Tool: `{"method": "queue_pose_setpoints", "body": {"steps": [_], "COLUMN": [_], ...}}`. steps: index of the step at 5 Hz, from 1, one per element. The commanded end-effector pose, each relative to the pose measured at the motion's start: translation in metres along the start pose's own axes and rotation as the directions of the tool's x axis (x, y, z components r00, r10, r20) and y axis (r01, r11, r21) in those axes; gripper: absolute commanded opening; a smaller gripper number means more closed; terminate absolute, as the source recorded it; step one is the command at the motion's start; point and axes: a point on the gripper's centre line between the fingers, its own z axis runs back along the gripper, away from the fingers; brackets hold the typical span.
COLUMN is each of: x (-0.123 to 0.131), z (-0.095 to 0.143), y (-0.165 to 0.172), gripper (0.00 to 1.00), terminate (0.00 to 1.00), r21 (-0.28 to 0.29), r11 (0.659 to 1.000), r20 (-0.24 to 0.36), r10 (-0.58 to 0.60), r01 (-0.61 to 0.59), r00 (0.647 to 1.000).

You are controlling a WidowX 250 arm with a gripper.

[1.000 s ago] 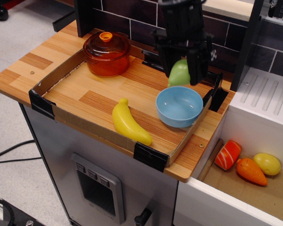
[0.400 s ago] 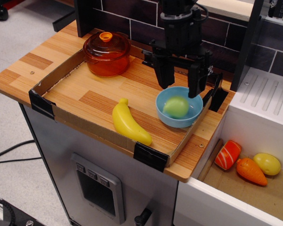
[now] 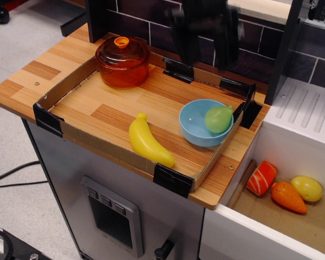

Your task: Put pear in bowl

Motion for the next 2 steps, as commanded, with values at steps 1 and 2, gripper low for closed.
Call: {"method": "queue_pose_setpoints", "body": {"steps": [1,2], "x": [0.0015,0.0015], "z": [0.0572,0.0572], "y": [0.0006,0.0006], "gripper": [1.00,1.00], "terminate": [0.00,1.00], "r21": [0.039,0.039], "r11": [0.999,0.999], "r20": [0.148,0.148], "r10": [-0.001,-0.001], "r01": [-0.005,-0.005], "r00": [0.989,0.989]}}
